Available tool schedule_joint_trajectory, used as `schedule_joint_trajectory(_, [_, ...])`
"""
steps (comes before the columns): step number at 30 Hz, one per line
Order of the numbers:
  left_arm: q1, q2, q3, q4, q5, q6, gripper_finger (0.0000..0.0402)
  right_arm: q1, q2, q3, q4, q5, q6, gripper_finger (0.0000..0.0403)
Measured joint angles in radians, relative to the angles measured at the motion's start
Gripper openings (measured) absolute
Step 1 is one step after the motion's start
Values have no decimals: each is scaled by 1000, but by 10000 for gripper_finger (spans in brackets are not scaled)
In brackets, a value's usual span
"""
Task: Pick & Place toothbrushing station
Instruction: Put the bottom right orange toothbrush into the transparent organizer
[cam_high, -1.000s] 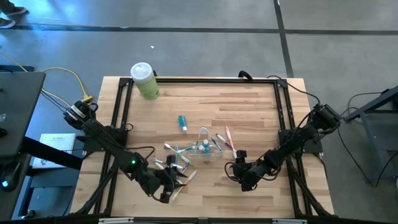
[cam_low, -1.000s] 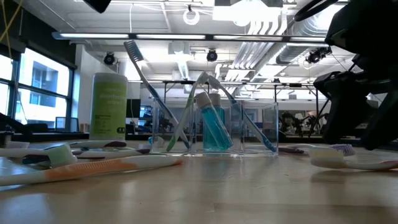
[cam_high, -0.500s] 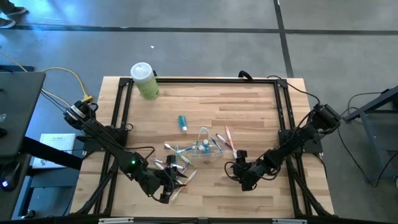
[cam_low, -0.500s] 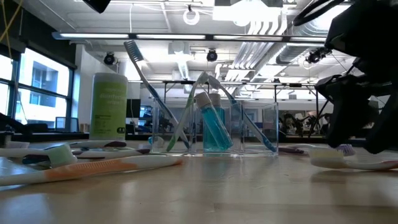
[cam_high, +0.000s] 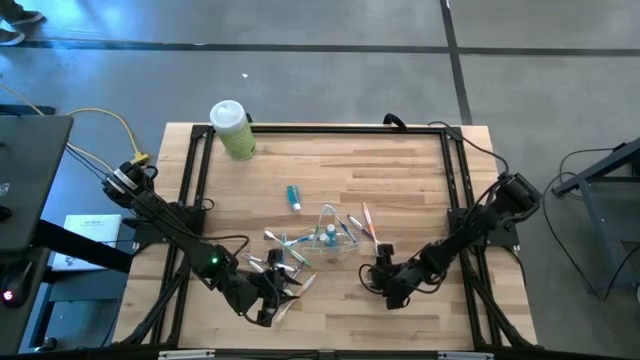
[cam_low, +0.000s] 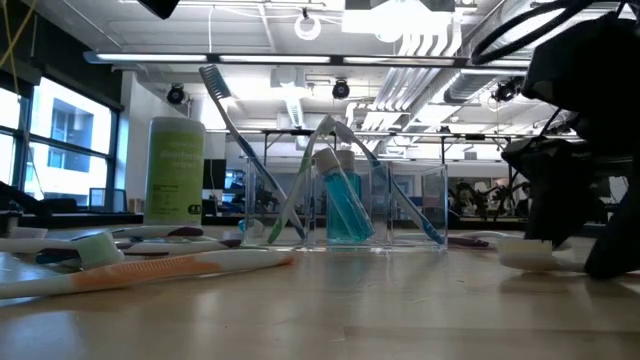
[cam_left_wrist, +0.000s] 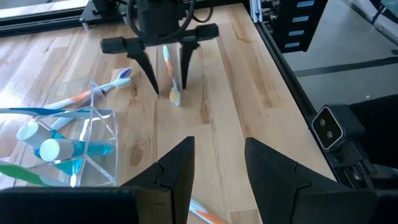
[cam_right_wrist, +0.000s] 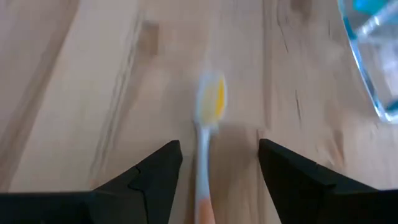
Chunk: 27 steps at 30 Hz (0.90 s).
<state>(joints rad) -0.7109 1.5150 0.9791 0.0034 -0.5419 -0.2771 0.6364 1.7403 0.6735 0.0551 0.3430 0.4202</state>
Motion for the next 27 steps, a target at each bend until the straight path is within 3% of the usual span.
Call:
schedule_joint_trajectory(5, [0,0,0,-5,0,1,136,-8,24,2,6,20,12,166])
schedule_joint_trajectory(12, [0,0,0,-14,-2,1,136,-21,26,-3,41,-13,-62,20])
schedule_joint_trajectory(18, [1,22,0,-33,-2,37,136,-11,2,-4,67,61,-137,9])
schedule_joint_trajectory(27, [51,38,-1,-66,71,170,136,9,-160,69,-132,294,-242,6])
